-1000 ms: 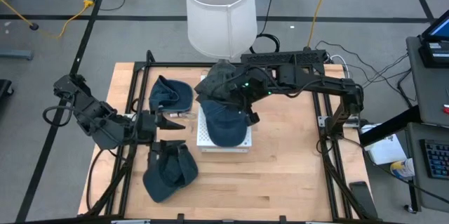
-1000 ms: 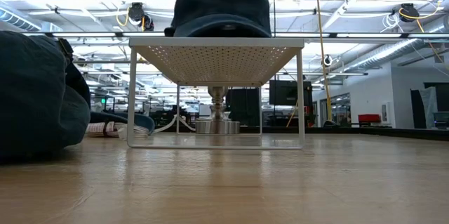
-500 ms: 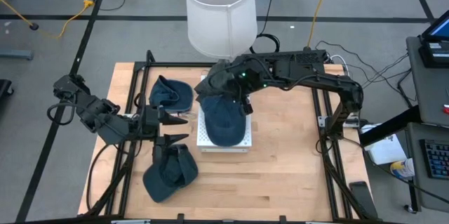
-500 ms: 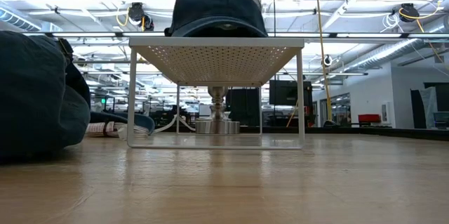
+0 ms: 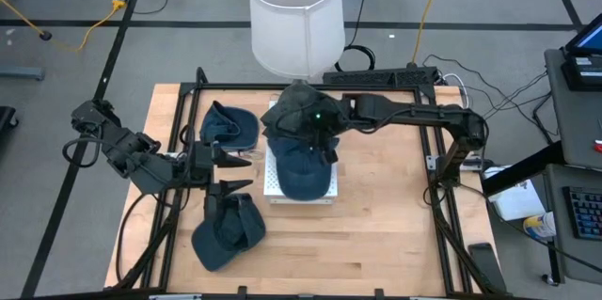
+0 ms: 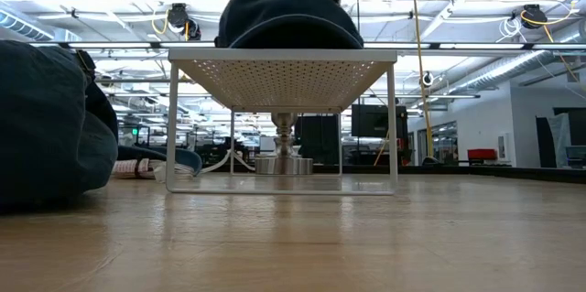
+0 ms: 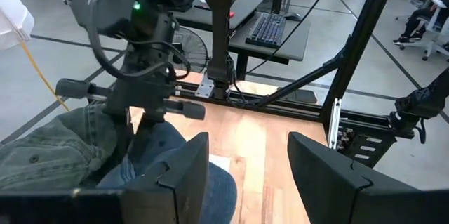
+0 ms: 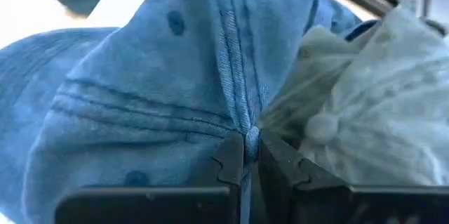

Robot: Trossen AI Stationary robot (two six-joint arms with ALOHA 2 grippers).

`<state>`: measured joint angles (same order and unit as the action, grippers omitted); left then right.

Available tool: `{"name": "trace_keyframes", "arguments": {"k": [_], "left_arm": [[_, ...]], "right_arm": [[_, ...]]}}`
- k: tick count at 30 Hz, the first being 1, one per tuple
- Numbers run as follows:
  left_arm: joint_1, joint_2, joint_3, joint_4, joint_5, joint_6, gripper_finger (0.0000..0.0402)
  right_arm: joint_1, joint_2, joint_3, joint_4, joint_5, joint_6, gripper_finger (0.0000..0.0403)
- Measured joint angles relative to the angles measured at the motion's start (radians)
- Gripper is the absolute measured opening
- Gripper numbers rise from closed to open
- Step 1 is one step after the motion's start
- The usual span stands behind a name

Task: Pick & Place hat
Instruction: Put the bottom blue cap on the shelf, then stack the bottom blue cap on the blue cap on the shelf

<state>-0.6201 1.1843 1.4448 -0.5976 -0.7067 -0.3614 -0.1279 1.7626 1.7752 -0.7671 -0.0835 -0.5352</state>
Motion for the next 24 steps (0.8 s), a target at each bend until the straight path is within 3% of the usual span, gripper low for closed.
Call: {"name": "trace_keyframes", "arguments": {"k": [8, 11, 13, 21, 24], "left_arm": [[0.000, 0.000, 0.000, 0.002, 0.001, 0.000, 0.0198], [0.000, 0.000, 0.000, 0.003, 0.002, -0.001, 0.0198], [0.000, 0.000, 0.000, 0.004, 0.003, -0.002, 0.0198], [0.000, 0.000, 0.000, 0.015, 0.002, -0.007, 0.0198], [0.000, 0.000, 0.000, 0.018, 0.002, -0.007, 0.0198]], "right_arm": [[0.012, -0.020, 0.000, 0.035, 0.033, -0.004, 0.0016], [0.013, -0.017, 0.000, 0.008, 0.095, -0.004, 0.0030], [0.013, -0.017, 0.000, 0.001, 0.137, -0.005, 0.0051], [0.039, -0.046, 0.002, -0.038, 0.144, 0.002, 0.0166], [0.061, -0.068, -0.001, -0.034, 0.237, 0.006, 0.0194]]}}
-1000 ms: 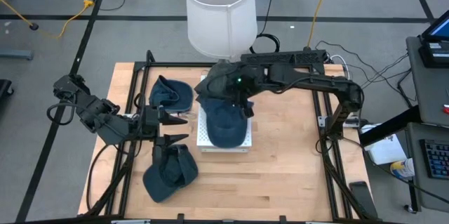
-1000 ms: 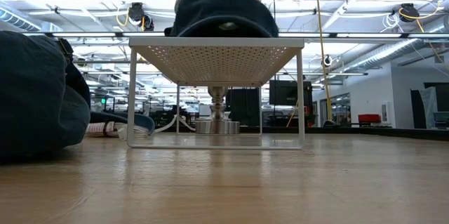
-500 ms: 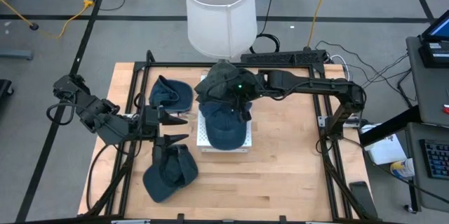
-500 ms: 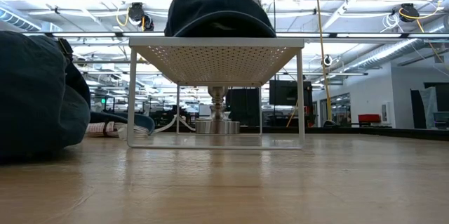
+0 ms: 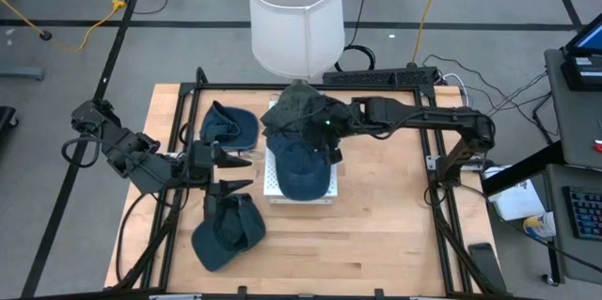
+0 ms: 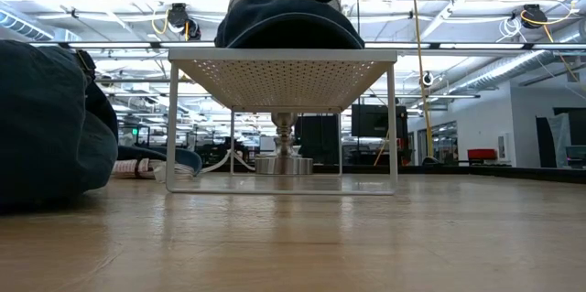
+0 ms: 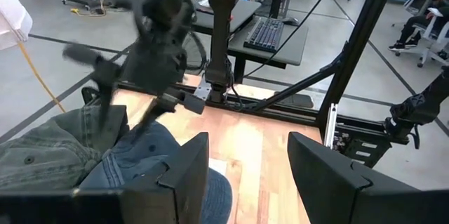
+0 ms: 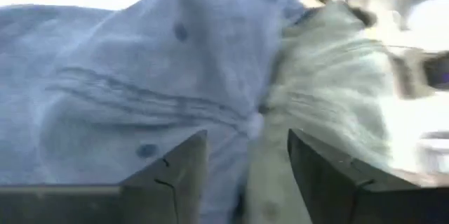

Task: Pick & Place hat
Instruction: Stack the bottom blue cap on the blue cap on the shelf

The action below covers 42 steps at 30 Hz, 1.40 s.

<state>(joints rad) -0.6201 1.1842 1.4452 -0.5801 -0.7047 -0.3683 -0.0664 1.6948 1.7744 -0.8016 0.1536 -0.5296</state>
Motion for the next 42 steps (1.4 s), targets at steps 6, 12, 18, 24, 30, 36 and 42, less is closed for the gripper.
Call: {"name": "trace_keyframes", "arguments": {"k": [6, 12, 18, 24, 30, 36, 42], "left_arm": [[0.000, 0.000, 0.000, -0.001, -0.002, -0.015, 0.0198], [0.002, 0.000, 0.000, -0.127, 0.087, -0.111, 0.0198], [0.016, 0.000, 0.000, -0.352, 0.242, -0.384, 0.0198], [0.016, 0.000, 0.000, -0.558, 0.409, -0.615, 0.0198], [0.015, 0.000, 0.000, -0.726, 0.561, -0.815, 0.0198], [-0.024, 0.003, -0.063, -0.806, 0.578, -0.974, 0.0198], [-0.056, 0.007, -0.204, -0.807, 0.625, -1.115, 0.0198]], "right_arm": [[0.043, -0.043, 0.002, 0.106, 0.135, 0.131, 0.0214], [0.117, -0.074, 0.003, 0.142, 0.130, 0.488, 0.0211], [0.216, -0.085, 0.001, 0.153, 0.130, 0.624, 0.0208], [0.293, -0.082, 0.001, 0.237, 0.130, 0.641, 0.0208], [0.327, -0.084, 0.001, 0.338, 0.128, 0.639, 0.0208], [0.335, -0.084, 0.001, 0.358, 0.129, 0.642, 0.0208], [0.351, -0.091, 0.001, 0.373, 0.079, 0.642, 0.0208]]}}
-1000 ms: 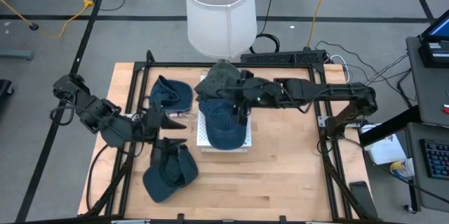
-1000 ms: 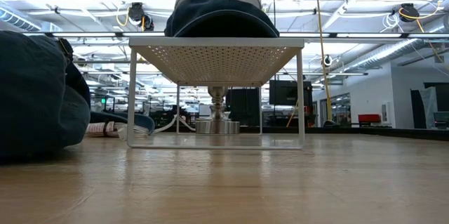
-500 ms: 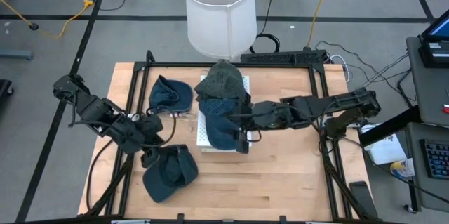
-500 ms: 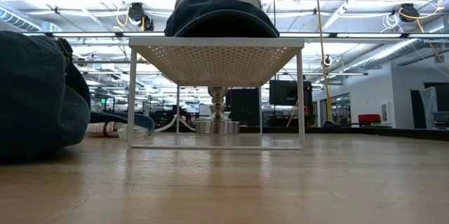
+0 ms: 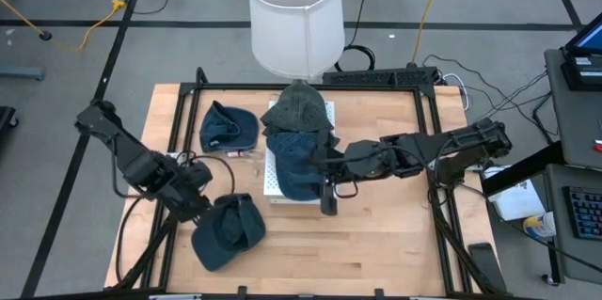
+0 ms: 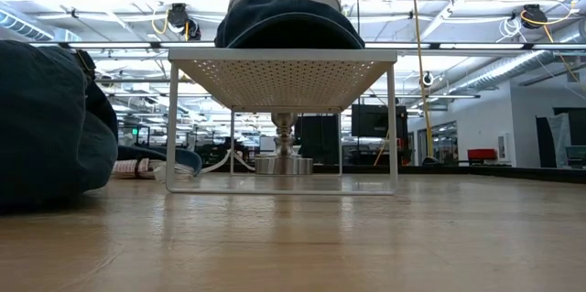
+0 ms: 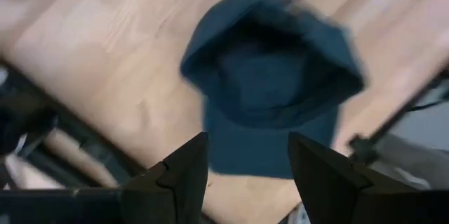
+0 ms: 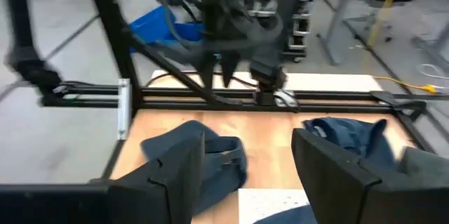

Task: Pick & Place hat
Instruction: Stack the bottom blue cap on the blue cap on the shelf

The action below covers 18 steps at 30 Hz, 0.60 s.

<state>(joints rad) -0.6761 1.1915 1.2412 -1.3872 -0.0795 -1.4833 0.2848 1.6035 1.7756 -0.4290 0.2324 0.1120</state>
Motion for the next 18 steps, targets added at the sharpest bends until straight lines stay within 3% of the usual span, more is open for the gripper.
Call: {"name": "trace_keyframes", "arguments": {"k": [9, 18], "left_arm": [[-0.008, 0.000, -0.188, 0.064, 0.107, -0.065, 0.0198], [-0.039, 0.000, -0.366, 0.257, 0.108, -0.102, 0.0198]], "right_arm": [[0.000, 0.001, 0.000, 0.002, -0.132, 0.000, 0.0208], [-0.001, 0.001, 0.000, 0.008, -0.130, -0.004, 0.0208]]}}
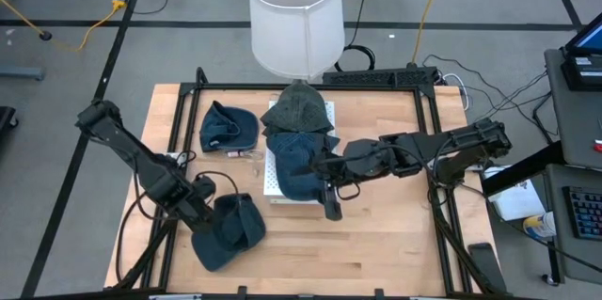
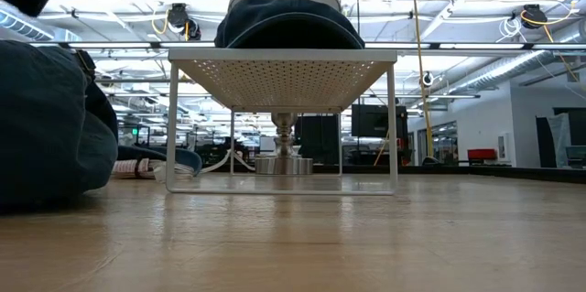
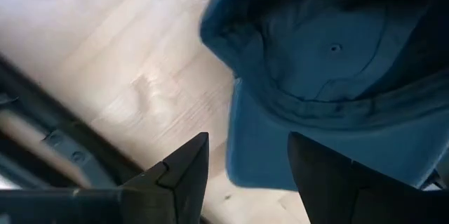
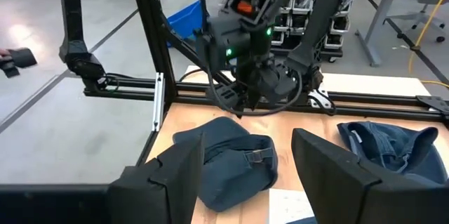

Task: Pick & Place hat
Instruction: Stack the bottom blue cap on the blue cap on the shelf

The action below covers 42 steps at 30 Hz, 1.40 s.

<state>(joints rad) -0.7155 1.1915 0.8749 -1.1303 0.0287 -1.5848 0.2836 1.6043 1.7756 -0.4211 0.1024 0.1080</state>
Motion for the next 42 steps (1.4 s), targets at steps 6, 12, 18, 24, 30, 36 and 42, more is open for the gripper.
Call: {"name": "trace_keyframes", "arguments": {"k": [6, 12, 18, 24, 30, 36, 42], "left_arm": [[-0.022, 0.000, -0.101, 0.103, -0.003, -0.003, 0.0198], [-0.044, 0.000, -0.208, 0.279, -0.002, -0.003, 0.0198], [-0.061, 0.000, -0.308, 0.435, 0.037, 0.000, 0.0198], [-0.061, 0.000, -0.330, 0.462, 0.090, 0.023, 0.0185], [-0.061, 0.000, -0.330, 0.486, 0.103, 0.056, 0.0098], [-0.061, -0.003, -0.328, 0.509, 0.110, 0.065, 0.0013], [-0.060, -0.010, -0.330, 0.613, 0.112, 0.130, 0.0008]], "right_arm": [[0.000, 0.000, 0.000, 0.005, 0.001, 0.011, 0.0208], [0.000, 0.000, 0.000, 0.014, 0.006, 0.011, 0.0208], [0.000, 0.000, 0.000, 0.059, 0.006, 0.011, 0.0208], [0.000, 0.000, 0.000, 0.087, 0.006, 0.011, 0.0208], [0.000, 0.001, 0.000, 0.089, 0.006, 0.011, 0.0208], [0.000, 0.001, 0.000, 0.104, 0.005, 0.029, 0.0208], [0.000, 0.001, 0.000, 0.104, -0.001, 0.077, 0.0208]]}}
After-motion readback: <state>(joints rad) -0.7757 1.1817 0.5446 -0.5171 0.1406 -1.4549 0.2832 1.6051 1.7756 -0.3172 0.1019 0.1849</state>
